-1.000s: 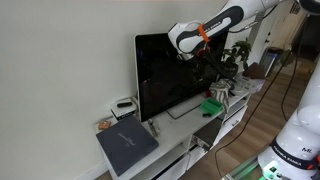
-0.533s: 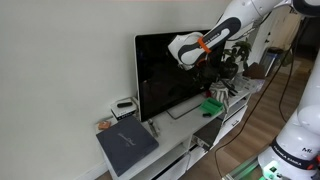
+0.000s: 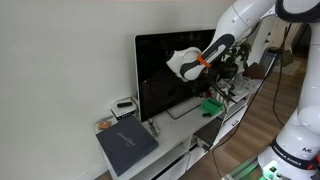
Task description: Put the toy car upright
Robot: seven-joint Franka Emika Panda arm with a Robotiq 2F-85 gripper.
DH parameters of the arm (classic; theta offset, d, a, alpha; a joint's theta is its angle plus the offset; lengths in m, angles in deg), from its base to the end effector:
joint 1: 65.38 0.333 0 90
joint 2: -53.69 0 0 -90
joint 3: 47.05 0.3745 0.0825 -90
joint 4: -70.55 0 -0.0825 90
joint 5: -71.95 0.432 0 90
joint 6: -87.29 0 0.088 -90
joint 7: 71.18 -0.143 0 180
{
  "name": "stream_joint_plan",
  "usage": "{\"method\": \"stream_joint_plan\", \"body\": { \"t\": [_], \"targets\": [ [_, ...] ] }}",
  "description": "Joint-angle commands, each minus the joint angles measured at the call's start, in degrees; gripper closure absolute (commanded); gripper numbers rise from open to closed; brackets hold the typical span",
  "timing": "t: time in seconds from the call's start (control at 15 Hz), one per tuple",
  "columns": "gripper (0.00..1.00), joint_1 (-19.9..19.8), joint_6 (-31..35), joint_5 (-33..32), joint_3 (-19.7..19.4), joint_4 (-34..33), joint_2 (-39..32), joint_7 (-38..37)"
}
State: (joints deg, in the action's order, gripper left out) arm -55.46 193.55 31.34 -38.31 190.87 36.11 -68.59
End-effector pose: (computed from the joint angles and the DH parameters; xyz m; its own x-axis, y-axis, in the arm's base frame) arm 0.5563 0.1103 0.2488 0.6652 0.4754 -0.5758 0.7319 -0.5675 0.3771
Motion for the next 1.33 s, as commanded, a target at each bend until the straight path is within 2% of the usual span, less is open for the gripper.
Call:
{"method": "stream_joint_plan", "body": {
  "t": [0.0, 0.4, 0.73, 0.8, 1.27],
  "targets": [
    [0.00, -0.2, 6.5, -4.4, -1.5, -1.2, -4.7, -2.1],
    [0.00, 0.5, 11.3, -7.6, -3.0, -5.3, -12.6, -1.0],
    [0.00, 2.1, 6.7, -5.9, -2.6, -7.9, -16.2, 0.4],
    [0.00, 1.3, 9.3, -5.9, -2.6, -6.0, -14.5, -0.7],
    [0.00, 1.9, 7.9, -5.9, -2.5, -7.1, -15.9, -0.5]
  ]
}}
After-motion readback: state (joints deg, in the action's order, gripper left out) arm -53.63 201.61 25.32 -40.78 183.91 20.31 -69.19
